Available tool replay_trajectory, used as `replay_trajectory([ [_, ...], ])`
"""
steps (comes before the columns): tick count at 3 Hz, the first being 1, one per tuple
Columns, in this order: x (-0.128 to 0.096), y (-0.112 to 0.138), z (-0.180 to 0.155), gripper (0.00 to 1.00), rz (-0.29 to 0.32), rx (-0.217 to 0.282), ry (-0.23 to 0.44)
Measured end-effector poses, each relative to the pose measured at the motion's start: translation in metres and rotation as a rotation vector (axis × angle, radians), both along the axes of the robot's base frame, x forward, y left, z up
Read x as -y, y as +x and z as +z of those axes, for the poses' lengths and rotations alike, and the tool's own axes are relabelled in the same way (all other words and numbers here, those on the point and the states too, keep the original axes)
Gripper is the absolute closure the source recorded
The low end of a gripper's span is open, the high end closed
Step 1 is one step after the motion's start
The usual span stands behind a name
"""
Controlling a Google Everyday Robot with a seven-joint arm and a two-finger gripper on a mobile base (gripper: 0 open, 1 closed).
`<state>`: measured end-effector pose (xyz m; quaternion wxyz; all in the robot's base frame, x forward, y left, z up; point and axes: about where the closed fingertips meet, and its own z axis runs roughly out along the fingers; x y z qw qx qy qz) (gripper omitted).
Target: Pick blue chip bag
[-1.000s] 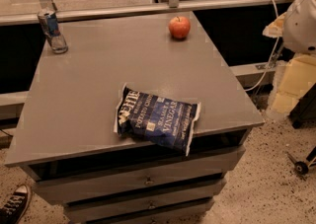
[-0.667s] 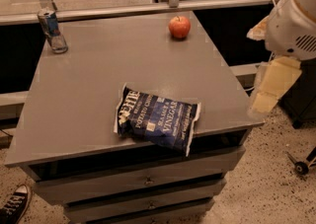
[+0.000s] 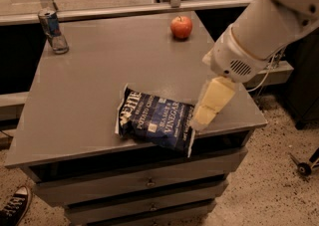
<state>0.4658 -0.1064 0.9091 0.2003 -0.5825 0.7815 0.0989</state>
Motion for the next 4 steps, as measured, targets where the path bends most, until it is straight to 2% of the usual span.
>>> replay_trajectory([
  [1,-0.033,0.003,-0.030,0.00,-0.012,-0.065,0.100],
  [2,-0.064,0.002,-0.057,0.02,-0.019,-0.094,0.175],
  [3,-0.078,0.001,-0.070,0.24,-0.026,-0.099,0.207],
  [4,-0.082,0.003,-0.061,0.47,-0.028,-0.080,0.232],
])
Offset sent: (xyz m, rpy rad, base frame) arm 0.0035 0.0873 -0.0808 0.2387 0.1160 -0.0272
